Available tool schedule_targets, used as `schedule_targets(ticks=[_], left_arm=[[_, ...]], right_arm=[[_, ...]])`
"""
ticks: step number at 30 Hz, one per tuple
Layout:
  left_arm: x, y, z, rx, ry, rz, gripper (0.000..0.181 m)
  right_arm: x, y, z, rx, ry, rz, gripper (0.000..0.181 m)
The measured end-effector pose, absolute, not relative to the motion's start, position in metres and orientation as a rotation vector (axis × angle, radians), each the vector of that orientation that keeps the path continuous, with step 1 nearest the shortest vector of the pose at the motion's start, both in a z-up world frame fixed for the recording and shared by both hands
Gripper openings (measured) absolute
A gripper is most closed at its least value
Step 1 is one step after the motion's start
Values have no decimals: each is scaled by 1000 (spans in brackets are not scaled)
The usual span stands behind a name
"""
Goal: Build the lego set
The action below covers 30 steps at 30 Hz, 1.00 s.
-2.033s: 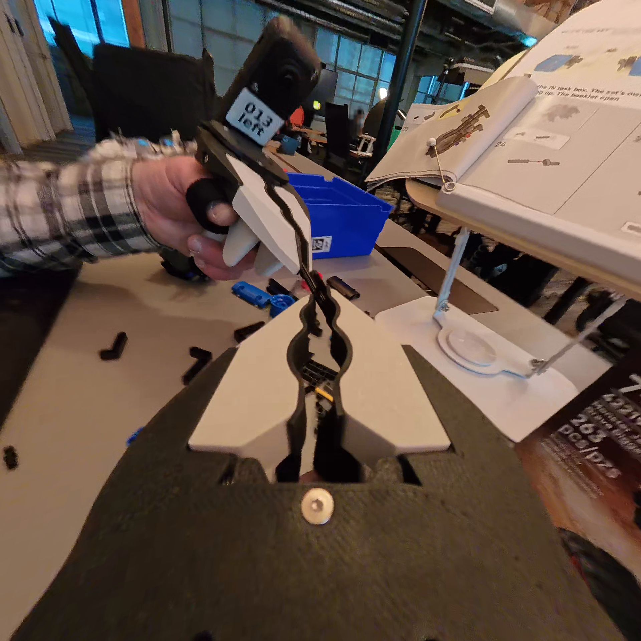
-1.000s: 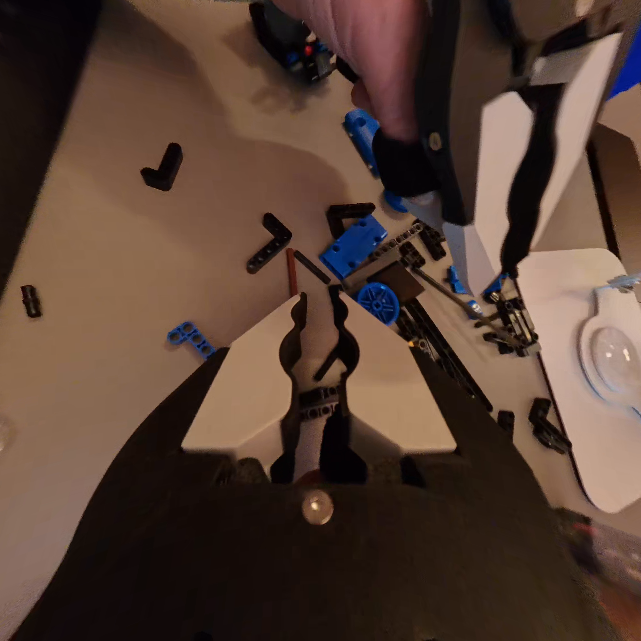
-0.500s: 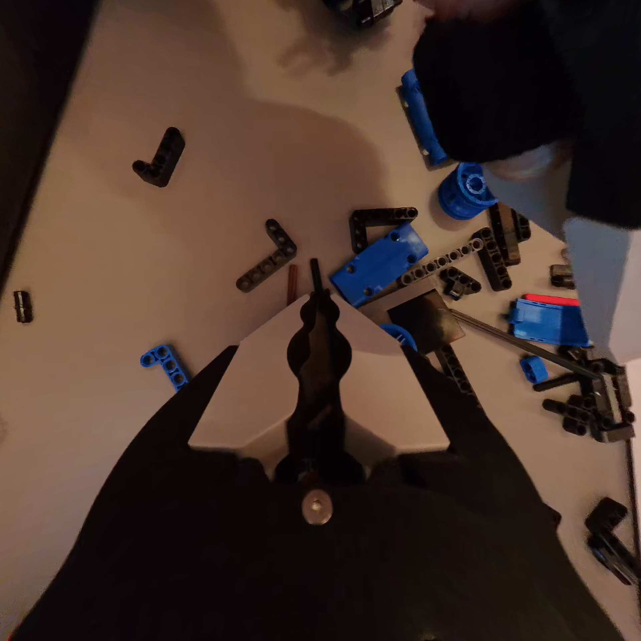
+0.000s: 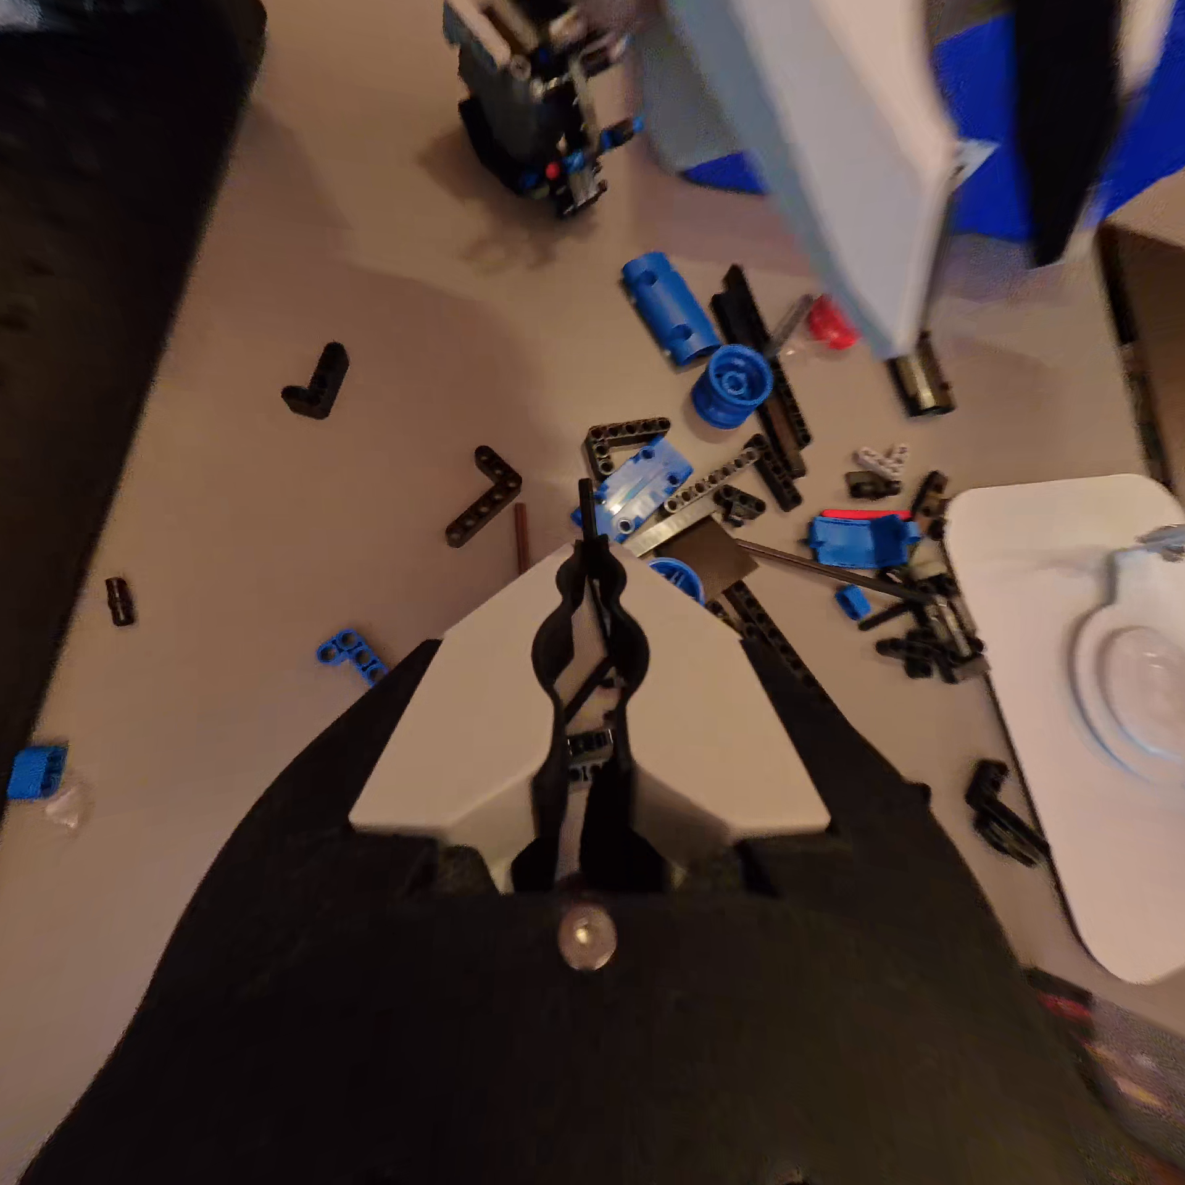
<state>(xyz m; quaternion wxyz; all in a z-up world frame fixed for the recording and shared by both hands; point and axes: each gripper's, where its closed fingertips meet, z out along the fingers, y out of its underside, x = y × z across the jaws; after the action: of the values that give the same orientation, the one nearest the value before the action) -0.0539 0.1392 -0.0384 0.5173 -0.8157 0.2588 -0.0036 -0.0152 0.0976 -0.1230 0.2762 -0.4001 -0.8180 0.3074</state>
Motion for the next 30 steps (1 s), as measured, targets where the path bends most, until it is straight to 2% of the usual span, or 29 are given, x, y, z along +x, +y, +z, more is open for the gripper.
schedule_targets(ticks=[11, 17, 22, 27, 30], left_arm=[[15, 114, -51, -1760, 1002, 38, 34], [30, 122, -54, -1678, 1039, 129, 24], [41, 123, -61, -1649, 1094, 173, 8], [41, 125, -61, -1637, 1083, 186, 1], [42, 123, -58, -1625, 1083, 168, 5]], right_arm=[[21, 125, -68, -1067, -1900, 724, 2], [31, 123, -62, -1041, -1864, 677, 2], [33, 122, -62, -1043, -1849, 686, 2], [36, 123, -62, -1061, -1827, 733, 2], [36, 122, -59, -1064, -1808, 769, 1]])
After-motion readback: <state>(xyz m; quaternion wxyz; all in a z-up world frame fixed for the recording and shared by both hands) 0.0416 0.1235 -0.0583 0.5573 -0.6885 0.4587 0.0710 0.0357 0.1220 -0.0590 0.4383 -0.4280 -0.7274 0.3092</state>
